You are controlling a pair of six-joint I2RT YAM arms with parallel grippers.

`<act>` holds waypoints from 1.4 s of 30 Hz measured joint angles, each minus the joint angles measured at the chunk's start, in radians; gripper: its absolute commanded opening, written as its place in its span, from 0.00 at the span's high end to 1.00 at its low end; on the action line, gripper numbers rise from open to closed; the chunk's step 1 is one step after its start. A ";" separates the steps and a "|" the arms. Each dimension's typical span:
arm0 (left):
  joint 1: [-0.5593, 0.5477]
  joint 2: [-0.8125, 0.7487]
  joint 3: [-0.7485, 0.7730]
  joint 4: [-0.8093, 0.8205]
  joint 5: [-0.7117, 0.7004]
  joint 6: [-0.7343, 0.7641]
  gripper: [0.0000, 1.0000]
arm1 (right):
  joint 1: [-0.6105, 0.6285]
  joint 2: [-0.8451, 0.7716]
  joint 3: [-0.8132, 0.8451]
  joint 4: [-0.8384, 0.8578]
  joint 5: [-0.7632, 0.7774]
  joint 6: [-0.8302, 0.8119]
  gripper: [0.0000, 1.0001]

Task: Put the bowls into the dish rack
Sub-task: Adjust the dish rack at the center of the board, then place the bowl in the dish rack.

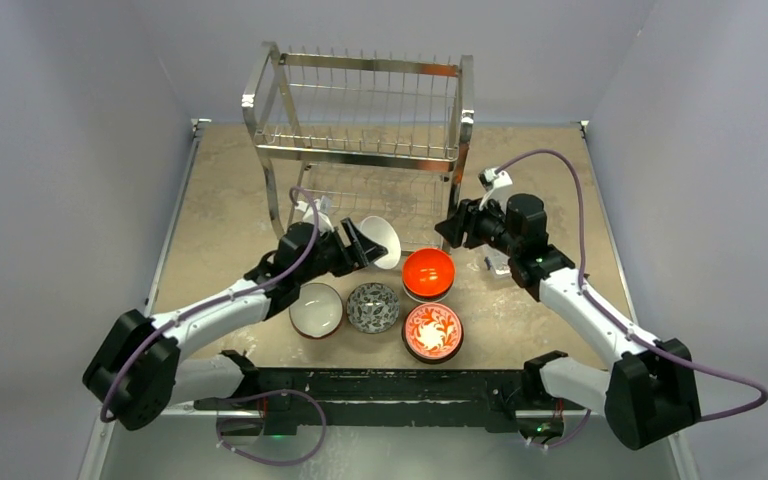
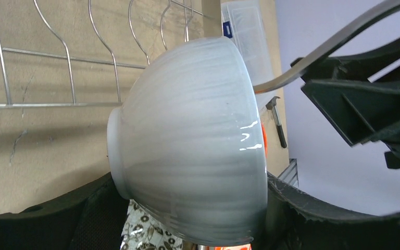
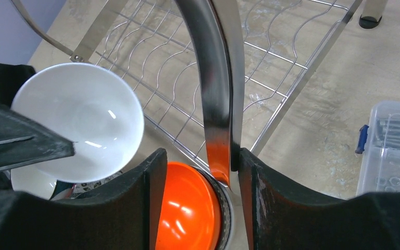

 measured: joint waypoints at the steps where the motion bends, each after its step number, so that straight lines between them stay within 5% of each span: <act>1: 0.000 0.022 0.010 0.007 0.000 0.002 0.82 | 0.000 -0.006 -0.001 -0.004 0.000 0.002 0.45; 12: 0.013 0.271 0.148 0.139 0.001 0.027 0.84 | 0.005 -0.112 -0.043 -0.016 -0.023 0.033 0.28; 28: 0.013 0.580 0.316 0.352 -0.006 0.075 0.91 | 0.013 -0.203 -0.064 -0.066 -0.067 0.048 0.25; 42: 0.018 0.778 0.619 0.251 -0.076 0.271 0.94 | 0.013 -0.268 -0.090 -0.126 -0.033 0.044 0.25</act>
